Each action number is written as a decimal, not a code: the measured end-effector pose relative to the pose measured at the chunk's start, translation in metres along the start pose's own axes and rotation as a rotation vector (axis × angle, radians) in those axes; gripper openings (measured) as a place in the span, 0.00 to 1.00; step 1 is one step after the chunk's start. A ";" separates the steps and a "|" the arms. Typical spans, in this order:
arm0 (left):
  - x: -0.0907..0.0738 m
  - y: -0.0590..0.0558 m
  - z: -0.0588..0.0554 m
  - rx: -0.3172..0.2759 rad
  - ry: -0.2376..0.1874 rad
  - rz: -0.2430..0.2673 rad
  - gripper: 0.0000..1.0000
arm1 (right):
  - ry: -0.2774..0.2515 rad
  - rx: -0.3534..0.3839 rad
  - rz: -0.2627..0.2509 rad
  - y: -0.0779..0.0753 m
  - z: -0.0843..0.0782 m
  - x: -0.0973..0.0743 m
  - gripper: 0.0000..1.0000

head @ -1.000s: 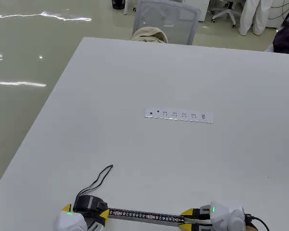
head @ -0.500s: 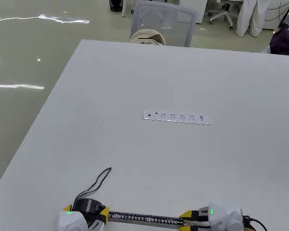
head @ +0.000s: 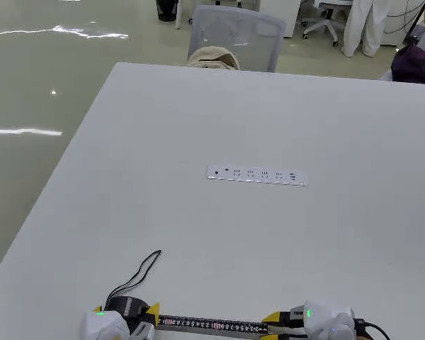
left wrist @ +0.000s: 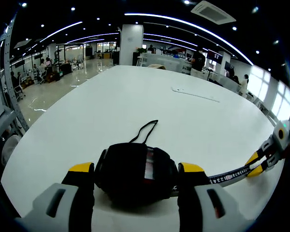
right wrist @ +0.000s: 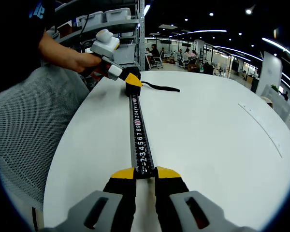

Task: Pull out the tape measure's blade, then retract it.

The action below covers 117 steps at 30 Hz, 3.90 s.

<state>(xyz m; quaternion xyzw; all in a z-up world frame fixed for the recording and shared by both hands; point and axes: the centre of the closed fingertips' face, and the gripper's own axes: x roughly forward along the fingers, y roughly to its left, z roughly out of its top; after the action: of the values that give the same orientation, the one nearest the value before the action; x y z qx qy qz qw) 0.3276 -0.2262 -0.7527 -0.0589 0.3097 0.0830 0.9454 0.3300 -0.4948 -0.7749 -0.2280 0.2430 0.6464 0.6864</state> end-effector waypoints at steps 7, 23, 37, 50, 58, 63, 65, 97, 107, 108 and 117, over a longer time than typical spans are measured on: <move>-0.001 0.002 -0.001 0.009 -0.001 0.030 0.66 | -0.006 0.002 -0.008 -0.001 0.003 -0.002 0.13; -0.002 0.001 -0.001 0.016 0.005 0.026 0.64 | -0.008 -0.008 -0.007 -0.001 0.005 -0.001 0.13; -0.004 0.002 -0.001 -0.003 0.023 0.000 0.63 | -0.014 -0.013 -0.011 -0.001 0.010 -0.002 0.13; -0.004 0.004 -0.001 -0.034 0.023 -0.016 0.62 | -0.022 -0.023 -0.008 -0.003 0.017 -0.001 0.13; -0.004 0.005 -0.001 -0.046 0.020 -0.022 0.62 | -0.025 -0.030 -0.005 -0.003 0.021 0.000 0.13; -0.005 0.005 0.000 -0.050 0.016 -0.025 0.62 | -0.025 -0.034 -0.002 -0.003 0.023 0.001 0.13; -0.005 0.005 0.000 -0.051 0.015 -0.026 0.62 | -0.026 -0.035 -0.001 -0.003 0.024 0.001 0.13; -0.004 0.006 0.001 -0.064 0.017 -0.040 0.62 | -0.029 -0.059 0.029 -0.001 0.036 0.012 0.13; -0.004 0.006 0.001 -0.068 0.016 -0.042 0.62 | -0.031 -0.057 0.034 -0.001 0.039 0.015 0.13; -0.005 0.006 0.001 -0.069 0.016 -0.043 0.62 | -0.031 -0.057 0.035 -0.001 0.039 0.015 0.13; -0.005 0.006 0.001 -0.072 0.012 -0.044 0.62 | -0.032 -0.061 0.037 0.000 0.044 0.017 0.13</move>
<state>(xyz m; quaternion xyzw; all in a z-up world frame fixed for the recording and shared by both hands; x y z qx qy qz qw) 0.3234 -0.2204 -0.7493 -0.1002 0.3108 0.0732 0.9423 0.3329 -0.4543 -0.7516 -0.2338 0.2164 0.6698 0.6707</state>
